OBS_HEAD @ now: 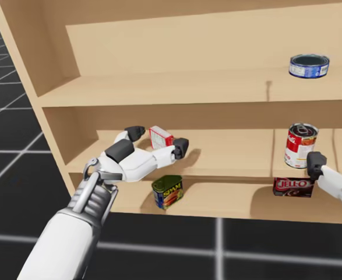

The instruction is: Find the gelatin box on the shelf and bring it to me.

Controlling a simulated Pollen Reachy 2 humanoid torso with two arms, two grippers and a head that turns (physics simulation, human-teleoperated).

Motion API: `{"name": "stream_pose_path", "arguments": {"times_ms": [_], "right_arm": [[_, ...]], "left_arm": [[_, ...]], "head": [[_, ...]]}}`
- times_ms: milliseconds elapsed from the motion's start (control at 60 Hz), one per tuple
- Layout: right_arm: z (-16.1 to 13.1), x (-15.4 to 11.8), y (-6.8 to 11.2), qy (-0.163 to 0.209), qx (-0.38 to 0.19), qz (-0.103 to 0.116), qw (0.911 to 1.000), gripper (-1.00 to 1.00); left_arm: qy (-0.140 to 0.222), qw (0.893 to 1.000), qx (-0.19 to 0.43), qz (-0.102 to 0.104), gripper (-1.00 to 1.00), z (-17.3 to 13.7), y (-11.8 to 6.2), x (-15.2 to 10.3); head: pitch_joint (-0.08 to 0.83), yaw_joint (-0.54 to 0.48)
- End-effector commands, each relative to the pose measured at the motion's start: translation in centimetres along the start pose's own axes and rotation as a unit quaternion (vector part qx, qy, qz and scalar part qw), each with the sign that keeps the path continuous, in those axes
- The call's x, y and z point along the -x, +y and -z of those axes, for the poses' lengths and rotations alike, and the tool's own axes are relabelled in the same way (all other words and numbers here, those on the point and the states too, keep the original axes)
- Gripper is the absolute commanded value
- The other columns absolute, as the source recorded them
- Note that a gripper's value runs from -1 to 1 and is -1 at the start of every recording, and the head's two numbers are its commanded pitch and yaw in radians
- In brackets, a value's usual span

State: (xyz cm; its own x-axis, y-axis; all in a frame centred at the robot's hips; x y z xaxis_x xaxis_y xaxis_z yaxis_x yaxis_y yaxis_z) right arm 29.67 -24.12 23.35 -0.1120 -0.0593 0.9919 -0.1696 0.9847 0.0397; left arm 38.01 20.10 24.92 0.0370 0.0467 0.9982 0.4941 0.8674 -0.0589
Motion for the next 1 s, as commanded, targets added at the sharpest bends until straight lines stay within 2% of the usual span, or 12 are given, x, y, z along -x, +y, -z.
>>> {"name": "stream_pose_path", "arguments": {"times_ms": [17,317,333,350,367,383,400,450,600,700,867,1000], "right_arm": [[0.0,0.0,-0.2,-0.002,0.001,0.001,1.0000,-1.00],[-0.1,-0.1,-0.5,-0.005,0.002,0.001,1.0000,-1.00],[-0.1,-0.1,-0.5,-0.005,0.002,0.002,1.0000,-1.00],[-0.1,-0.2,-0.5,-0.005,0.002,0.002,1.0000,-1.00],[-0.1,-0.2,-0.6,-0.005,0.002,0.002,1.0000,-1.00],[-0.1,-0.2,-0.6,-0.005,0.002,0.002,1.0000,-1.00],[-0.1,-0.1,-0.6,-0.005,0.002,0.002,1.0000,-1.00],[-0.1,-0.1,-0.6,-0.005,0.002,0.002,1.0000,-1.00],[-0.1,-0.1,-0.6,-0.005,0.002,0.002,1.0000,-1.00],[-0.1,-0.1,-0.6,-0.005,0.002,0.002,1.0000,-1.00],[-0.1,0.0,-0.6,-0.005,0.003,0.002,1.0000,-1.00],[0.0,-0.1,-0.6,-0.006,0.003,0.001,1.0000,-1.00]], "left_arm": [[0.014,1.000,-0.004,0.007,-1.00,2.2,0.5,0.7],[0.026,1.000,-0.001,0.008,-1.00,4.0,0.7,1.5],[0.026,1.000,-0.004,0.010,-0.68,4.0,0.8,1.6],[0.026,1.000,-0.005,0.009,-0.50,4.0,0.8,1.7],[0.025,1.000,-0.007,0.008,-0.13,4.0,0.8,1.7],[0.026,1.000,-0.004,0.005,0.75,4.0,0.8,1.8],[0.026,1.000,-0.005,0.006,0.91,4.0,0.9,1.8],[0.026,1.000,-0.006,0.006,1.00,3.9,0.9,1.9],[0.018,1.000,-0.007,0.011,1.00,3.7,1.0,1.6],[-0.006,1.000,-0.006,0.016,1.00,3.1,0.8,0.5],[-0.049,0.997,-0.008,0.053,1.00,-0.2,-1.0,-2.5],[-0.036,0.997,-0.024,0.065,1.00,-3.1,-2.4,-3.5]], "head": [[0.422,0.18],[0.424,0.17],[0.425,0.17],[0.425,0.17],[0.425,0.17],[0.425,0.17],[0.426,0.17],[0.427,0.16],[0.426,0.16],[0.421,0.16],[0.418,0.15],[0.415,0.15]]}}
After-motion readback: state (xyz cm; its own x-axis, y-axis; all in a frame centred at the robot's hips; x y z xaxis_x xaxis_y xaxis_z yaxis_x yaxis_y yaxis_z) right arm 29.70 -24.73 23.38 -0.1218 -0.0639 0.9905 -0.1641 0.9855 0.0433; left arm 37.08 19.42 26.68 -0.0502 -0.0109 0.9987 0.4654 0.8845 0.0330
